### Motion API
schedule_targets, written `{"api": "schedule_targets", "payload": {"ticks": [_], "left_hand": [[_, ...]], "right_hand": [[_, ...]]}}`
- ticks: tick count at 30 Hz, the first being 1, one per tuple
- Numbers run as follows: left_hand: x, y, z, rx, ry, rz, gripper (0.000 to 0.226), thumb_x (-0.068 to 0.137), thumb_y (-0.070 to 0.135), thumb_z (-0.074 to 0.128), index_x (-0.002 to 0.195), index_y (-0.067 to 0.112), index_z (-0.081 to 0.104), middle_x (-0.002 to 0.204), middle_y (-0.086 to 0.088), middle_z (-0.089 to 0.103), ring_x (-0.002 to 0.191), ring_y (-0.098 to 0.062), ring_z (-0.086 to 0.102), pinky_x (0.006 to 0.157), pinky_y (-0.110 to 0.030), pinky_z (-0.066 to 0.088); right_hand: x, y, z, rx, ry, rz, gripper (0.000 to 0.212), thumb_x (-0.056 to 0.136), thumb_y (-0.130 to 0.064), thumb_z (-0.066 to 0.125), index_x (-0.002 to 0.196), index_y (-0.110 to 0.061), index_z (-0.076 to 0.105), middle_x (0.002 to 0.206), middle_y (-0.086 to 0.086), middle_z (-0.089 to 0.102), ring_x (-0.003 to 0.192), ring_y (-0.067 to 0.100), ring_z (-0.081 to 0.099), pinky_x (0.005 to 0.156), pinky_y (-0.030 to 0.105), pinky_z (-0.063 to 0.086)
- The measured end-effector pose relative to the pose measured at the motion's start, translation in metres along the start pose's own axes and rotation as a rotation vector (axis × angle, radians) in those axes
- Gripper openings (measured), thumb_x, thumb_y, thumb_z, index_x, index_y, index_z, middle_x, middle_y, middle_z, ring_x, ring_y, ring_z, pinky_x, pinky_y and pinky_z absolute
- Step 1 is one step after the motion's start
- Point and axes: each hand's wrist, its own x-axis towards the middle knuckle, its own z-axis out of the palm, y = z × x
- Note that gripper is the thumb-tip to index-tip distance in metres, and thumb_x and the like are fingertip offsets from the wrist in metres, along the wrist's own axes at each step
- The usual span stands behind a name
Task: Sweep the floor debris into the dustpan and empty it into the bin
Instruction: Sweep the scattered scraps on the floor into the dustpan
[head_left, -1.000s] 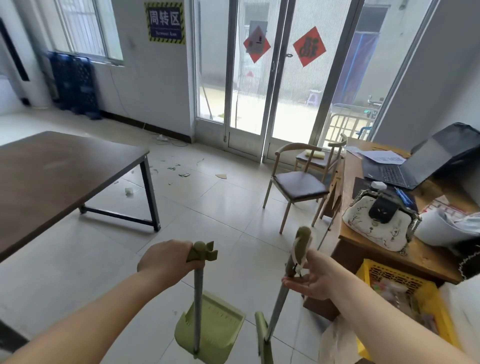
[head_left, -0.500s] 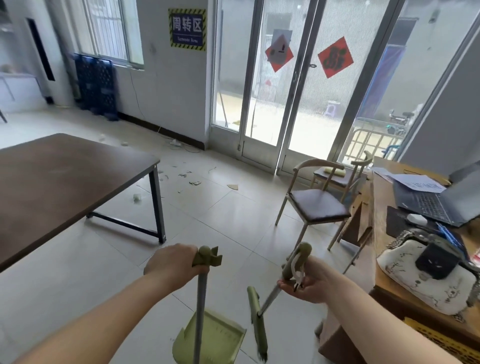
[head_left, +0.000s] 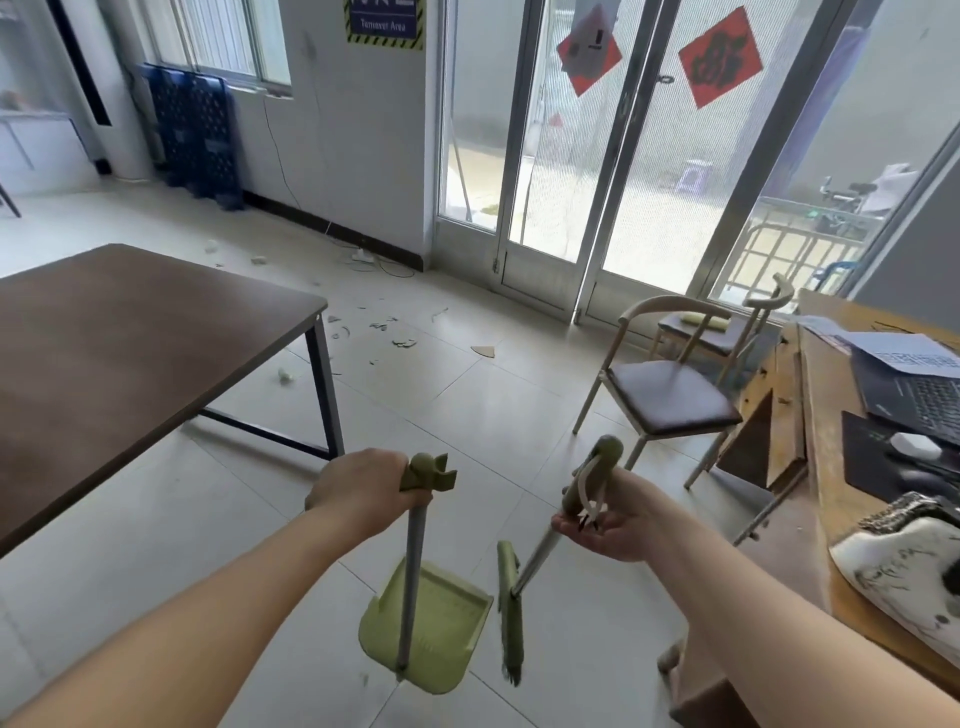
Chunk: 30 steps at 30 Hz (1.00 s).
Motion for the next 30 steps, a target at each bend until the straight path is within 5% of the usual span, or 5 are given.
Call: {"api": "schedule_targets", "payload": {"ticks": [14,21,30], "left_hand": [[0.095,-0.002,0.032,-0.021,-0.022,-0.099,0.038,0.084,0.064,0.054,0.086,0.025,0.058,0.079,0.009,0.060,0.075,-0.015,0.059,0.057,-0.028,0.043],[0.160,0.018,0.038,-0.050,-0.057,-0.146,0.036,0.083,0.064,0.055,0.086,0.028,0.055,0.081,0.009,0.060,0.075,-0.015,0.059,0.056,-0.030,0.044],[0.234,0.043,0.035,-0.070,-0.034,-0.190,0.035,0.084,0.062,0.054,0.090,0.028,0.057,0.082,0.009,0.059,0.076,-0.017,0.059,0.059,-0.031,0.044]], "right_hand": [[0.090,-0.072,0.008,-0.112,-0.017,0.051,0.027,0.082,-0.019,0.066,0.092,0.005,0.060,0.085,0.024,0.060,0.066,0.033,0.066,0.072,0.037,0.059],[0.134,-0.133,0.011,-0.102,-0.060,0.068,0.030,0.084,-0.021,0.067,0.099,0.003,0.058,0.082,0.022,0.058,0.055,0.030,0.065,0.098,0.035,0.050],[0.181,-0.204,0.014,-0.183,-0.094,0.034,0.022,0.085,-0.018,0.064,0.094,0.002,0.059,0.085,0.024,0.057,0.064,0.032,0.063,0.097,0.036,0.051]]}}
